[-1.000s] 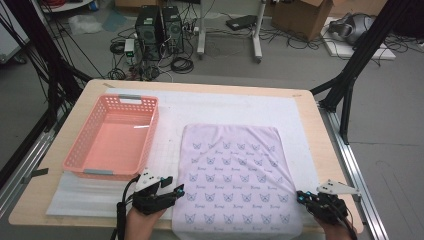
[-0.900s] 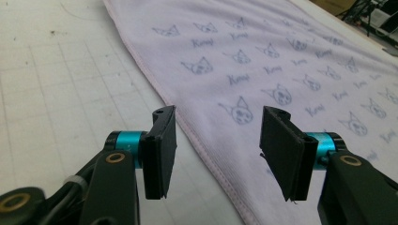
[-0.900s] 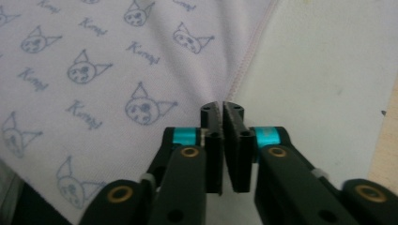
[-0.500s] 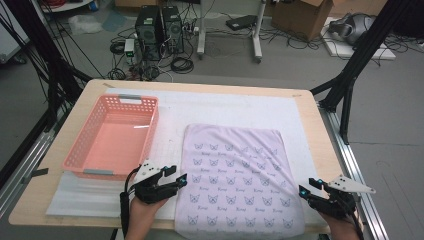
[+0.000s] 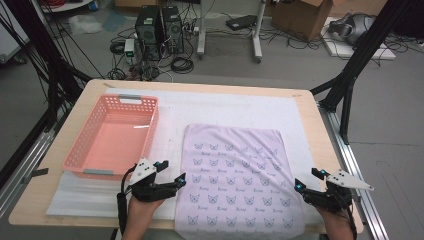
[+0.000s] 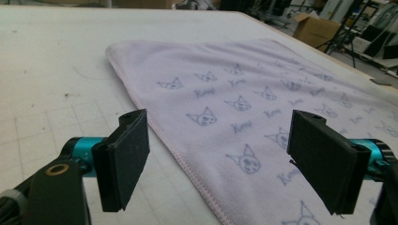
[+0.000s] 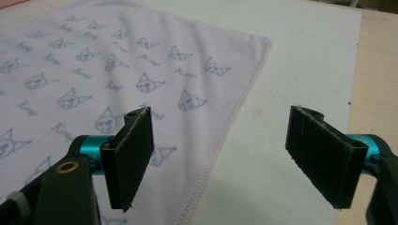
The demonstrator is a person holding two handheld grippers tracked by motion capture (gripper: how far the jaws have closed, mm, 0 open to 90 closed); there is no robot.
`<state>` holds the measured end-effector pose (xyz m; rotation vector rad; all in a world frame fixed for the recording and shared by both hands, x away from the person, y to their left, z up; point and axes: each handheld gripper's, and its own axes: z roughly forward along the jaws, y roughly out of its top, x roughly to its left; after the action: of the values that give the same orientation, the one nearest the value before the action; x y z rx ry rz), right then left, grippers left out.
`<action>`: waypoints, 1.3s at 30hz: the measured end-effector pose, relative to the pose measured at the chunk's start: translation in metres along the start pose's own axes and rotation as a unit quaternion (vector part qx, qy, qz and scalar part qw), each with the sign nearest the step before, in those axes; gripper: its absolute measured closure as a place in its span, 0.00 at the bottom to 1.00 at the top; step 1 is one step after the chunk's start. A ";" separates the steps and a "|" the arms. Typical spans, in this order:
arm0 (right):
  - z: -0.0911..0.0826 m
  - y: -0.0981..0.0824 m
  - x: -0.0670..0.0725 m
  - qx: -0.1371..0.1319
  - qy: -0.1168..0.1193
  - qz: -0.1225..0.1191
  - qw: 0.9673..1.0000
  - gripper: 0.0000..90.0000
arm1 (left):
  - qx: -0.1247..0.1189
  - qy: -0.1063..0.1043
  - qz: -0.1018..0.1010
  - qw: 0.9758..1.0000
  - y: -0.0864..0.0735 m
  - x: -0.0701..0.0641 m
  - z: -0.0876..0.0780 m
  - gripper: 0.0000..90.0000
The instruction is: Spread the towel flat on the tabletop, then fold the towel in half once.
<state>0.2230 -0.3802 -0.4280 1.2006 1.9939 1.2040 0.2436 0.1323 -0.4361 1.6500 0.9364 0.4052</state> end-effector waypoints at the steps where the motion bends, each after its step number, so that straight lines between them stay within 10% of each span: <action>1: -0.001 0.000 0.001 -0.001 0.001 -0.003 1.000 0.25 | -0.004 -0.002 -0.001 1.000 0.000 0.001 0.000 0.24; 22: 0.001 -0.003 -0.007 0.013 -0.004 0.007 1.000 0.24 | 0.024 -0.019 -0.022 0.999 0.004 0.004 0.018 0.26; 39: 0.032 0.019 -0.024 0.036 0.021 0.019 0.999 0.24 | 0.048 -0.010 -0.021 0.999 0.040 0.026 0.074 0.31</action>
<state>0.2669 -0.3835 -0.4272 1.2626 2.0701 1.1933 0.3258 0.1018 -0.4266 1.7151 0.9858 0.3190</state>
